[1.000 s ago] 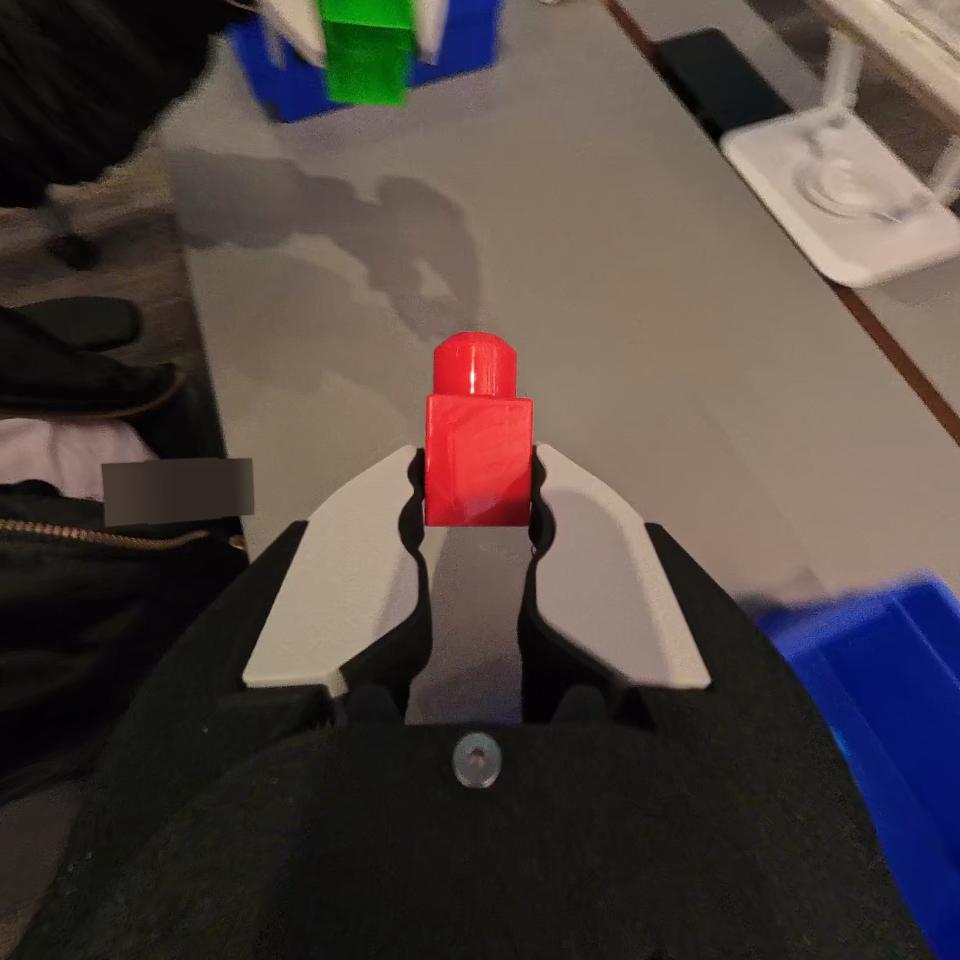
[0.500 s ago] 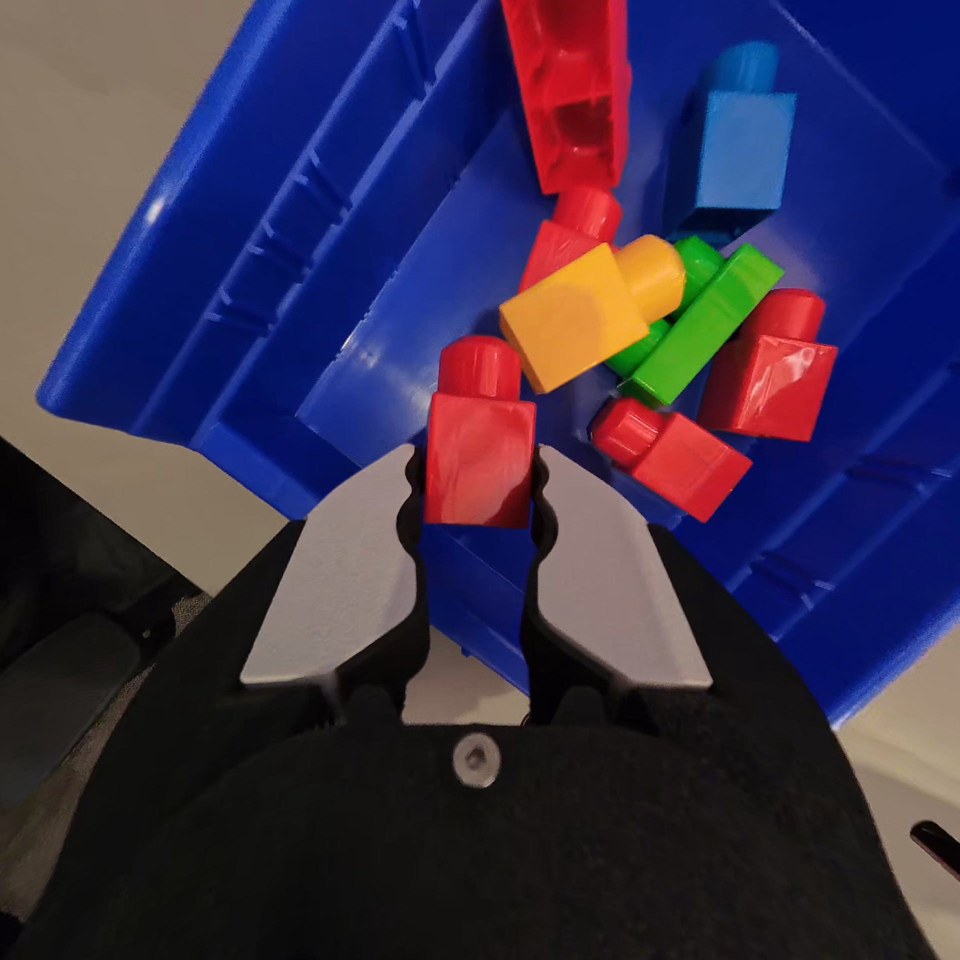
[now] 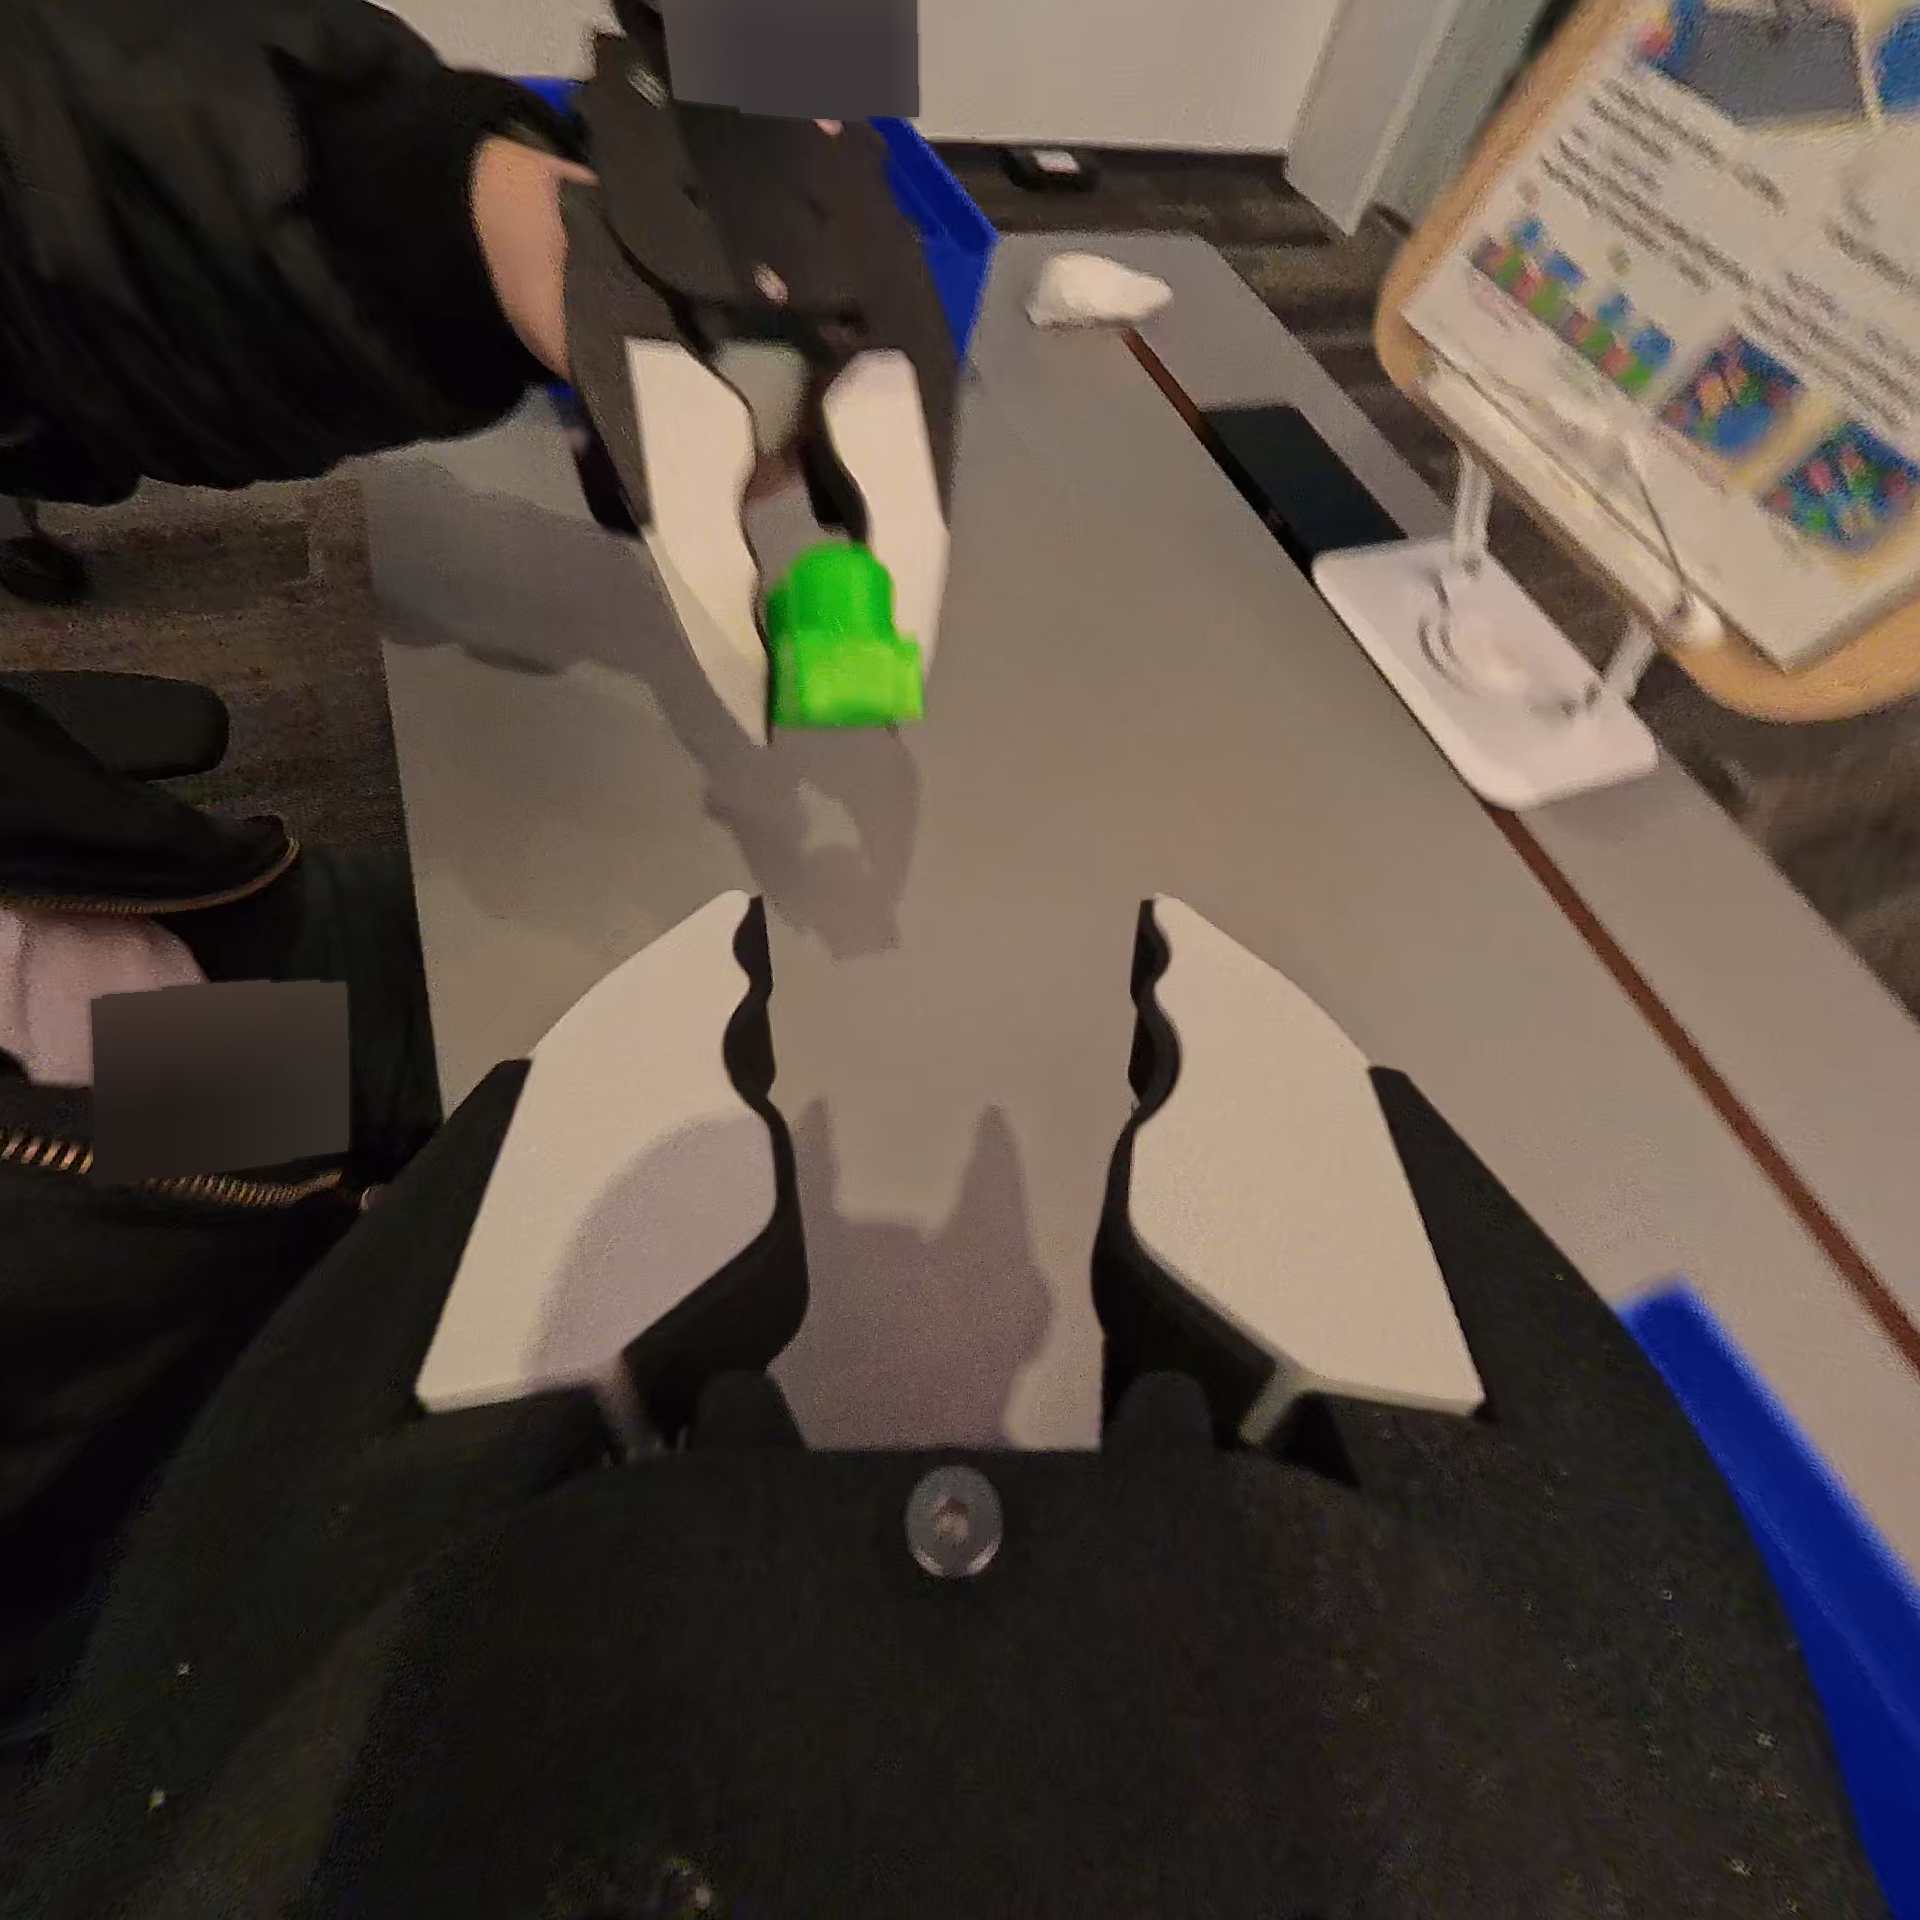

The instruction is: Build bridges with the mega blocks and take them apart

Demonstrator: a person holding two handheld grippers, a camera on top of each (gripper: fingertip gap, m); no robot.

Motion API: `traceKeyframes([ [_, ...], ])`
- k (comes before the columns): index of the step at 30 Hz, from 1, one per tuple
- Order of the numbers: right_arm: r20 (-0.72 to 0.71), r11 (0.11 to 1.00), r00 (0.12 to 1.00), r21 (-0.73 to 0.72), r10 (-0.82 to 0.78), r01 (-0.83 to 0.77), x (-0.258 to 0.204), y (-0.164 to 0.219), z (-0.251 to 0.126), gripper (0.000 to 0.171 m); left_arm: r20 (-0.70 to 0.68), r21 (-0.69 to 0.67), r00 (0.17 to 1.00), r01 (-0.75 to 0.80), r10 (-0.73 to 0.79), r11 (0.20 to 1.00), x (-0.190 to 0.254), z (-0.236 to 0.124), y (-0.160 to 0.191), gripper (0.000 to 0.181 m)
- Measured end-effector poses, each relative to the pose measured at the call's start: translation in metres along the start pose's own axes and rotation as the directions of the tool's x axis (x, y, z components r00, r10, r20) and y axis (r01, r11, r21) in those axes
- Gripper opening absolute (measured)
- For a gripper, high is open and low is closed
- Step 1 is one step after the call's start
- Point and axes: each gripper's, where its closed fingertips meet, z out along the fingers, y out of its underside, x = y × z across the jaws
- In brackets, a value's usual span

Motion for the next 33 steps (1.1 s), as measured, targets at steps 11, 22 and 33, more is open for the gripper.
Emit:
traceKeyframes([
  [11,0.225,0.997,0.974,-0.075,0.038,-0.022,-0.034,-0.017,0.069,0.051,-0.024,-0.003,0.999,-0.048,0.048,0.999,0.017,0.007,-0.014,0.036],
  [22,0.153,0.996,0.988,-0.091,0.034,-0.020,-0.017,-0.009,0.046,0.035,0.048,-0.005,0.998,-0.051,0.051,0.999,0.009,0.007,-0.007,0.082],
  [33,-0.456,0.843,0.797,-0.166,0.395,-0.512,0.135,0.204,-0.136,0.035,0.227,0.147,0.969,0.067,-0.099,0.987,-0.005,-0.090,0.052,0.073],
])
